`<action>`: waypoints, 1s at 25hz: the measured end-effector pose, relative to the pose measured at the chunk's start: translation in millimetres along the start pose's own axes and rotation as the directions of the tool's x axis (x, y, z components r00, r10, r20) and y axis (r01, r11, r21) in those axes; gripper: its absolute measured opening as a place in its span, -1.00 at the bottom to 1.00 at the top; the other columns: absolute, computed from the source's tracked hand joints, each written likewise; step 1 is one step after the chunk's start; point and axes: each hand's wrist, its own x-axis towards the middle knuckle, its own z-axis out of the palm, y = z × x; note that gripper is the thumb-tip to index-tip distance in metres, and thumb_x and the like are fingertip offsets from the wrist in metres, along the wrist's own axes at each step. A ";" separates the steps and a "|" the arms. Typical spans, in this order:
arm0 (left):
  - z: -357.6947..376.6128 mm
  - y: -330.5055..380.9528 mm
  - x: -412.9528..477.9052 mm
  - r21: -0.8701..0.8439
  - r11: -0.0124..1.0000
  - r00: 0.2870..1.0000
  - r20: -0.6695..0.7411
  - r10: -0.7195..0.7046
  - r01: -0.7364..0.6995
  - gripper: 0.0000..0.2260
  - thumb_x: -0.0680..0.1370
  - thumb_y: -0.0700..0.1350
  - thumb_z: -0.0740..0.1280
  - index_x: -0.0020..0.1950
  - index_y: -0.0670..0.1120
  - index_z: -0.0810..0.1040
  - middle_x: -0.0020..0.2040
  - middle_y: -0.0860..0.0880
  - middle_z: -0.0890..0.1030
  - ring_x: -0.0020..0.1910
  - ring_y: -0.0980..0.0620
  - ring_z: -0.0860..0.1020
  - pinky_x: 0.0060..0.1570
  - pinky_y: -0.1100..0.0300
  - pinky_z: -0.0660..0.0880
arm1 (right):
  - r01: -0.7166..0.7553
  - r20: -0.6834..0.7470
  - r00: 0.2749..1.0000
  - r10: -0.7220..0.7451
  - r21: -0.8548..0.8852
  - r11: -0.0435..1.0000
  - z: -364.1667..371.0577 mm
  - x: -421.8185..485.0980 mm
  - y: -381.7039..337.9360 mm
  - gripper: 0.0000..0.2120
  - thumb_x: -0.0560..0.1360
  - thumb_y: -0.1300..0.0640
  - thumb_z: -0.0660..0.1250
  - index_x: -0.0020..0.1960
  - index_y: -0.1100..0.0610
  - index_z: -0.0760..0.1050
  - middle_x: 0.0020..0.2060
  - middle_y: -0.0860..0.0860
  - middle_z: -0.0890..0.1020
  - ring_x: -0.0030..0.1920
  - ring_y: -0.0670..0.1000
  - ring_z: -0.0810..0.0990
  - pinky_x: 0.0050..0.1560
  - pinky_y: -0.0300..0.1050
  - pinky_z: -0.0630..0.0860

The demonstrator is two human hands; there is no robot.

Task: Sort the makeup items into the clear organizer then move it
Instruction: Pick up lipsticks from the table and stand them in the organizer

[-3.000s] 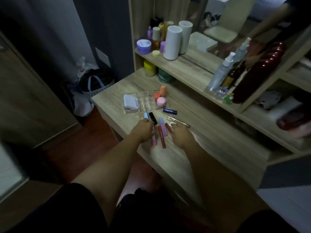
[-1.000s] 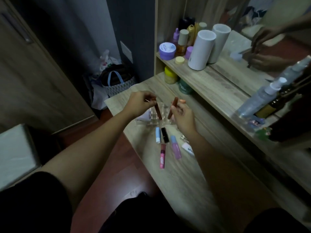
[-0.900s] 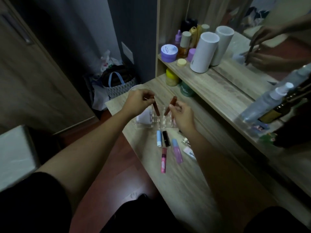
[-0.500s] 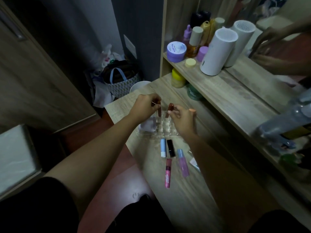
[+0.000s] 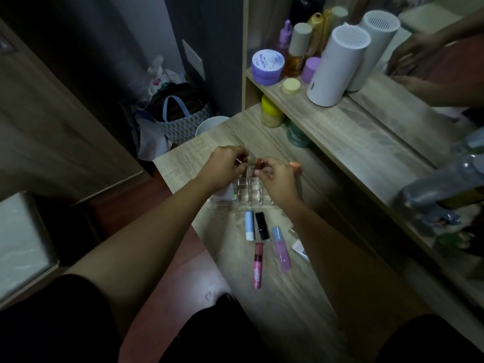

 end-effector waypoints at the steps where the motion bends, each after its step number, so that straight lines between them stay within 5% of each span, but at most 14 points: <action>1: -0.2 -0.1 0.5 0.008 1.000 1.000 0.006 0.004 -0.004 -0.82 0.46 -0.21 0.37 0.05 -0.20 0.60 -0.04 -0.15 0.69 -0.08 -0.08 0.64 0.00 0.06 0.57 | 0.000 0.004 1.000 0.000 -0.007 1.000 -0.2 0.3 -0.3 -0.80 0.47 0.28 0.37 0.09 0.20 0.55 -0.11 0.14 0.70 -0.11 0.02 0.64 -0.05 -0.15 0.55; 11: -1.4 -1.5 2.6 0.001 0.999 0.997 0.062 -0.044 0.044 -0.72 0.46 -0.21 0.38 0.16 -0.19 0.55 0.02 -0.14 0.68 -0.11 -0.05 0.65 -0.06 0.22 0.50 | -0.057 0.100 0.993 0.062 -0.048 0.997 1.4 8.3 -3.6 -0.67 0.47 0.29 0.36 0.23 0.24 0.47 0.04 0.21 0.65 0.06 0.11 0.63 0.20 0.09 0.54; 20: -21.6 15.6 -7.5 0.038 0.999 0.998 0.050 -0.031 0.029 -0.60 0.46 -0.16 0.39 0.28 -0.19 0.47 0.13 -0.17 0.63 -0.01 -0.09 0.63 0.06 -0.01 0.58 | 0.032 0.048 0.998 -0.028 -0.093 0.995 -29.8 -4.8 -24.9 -0.61 0.46 0.24 0.39 0.28 0.22 0.46 0.17 0.14 0.60 0.07 -0.04 0.57 0.12 -0.24 0.48; 25: -29.8 35.1 -28.3 0.071 0.997 0.999 -0.035 -0.021 0.023 -0.56 0.47 -0.19 0.38 0.33 -0.22 0.42 0.22 -0.21 0.58 0.15 -0.12 0.56 0.15 0.06 0.49 | 0.060 0.016 0.998 -0.058 -0.101 0.993 -49.4 -31.3 -27.3 -0.61 0.47 0.24 0.38 0.28 0.22 0.45 0.18 0.14 0.58 0.05 -0.08 0.53 0.12 -0.27 0.43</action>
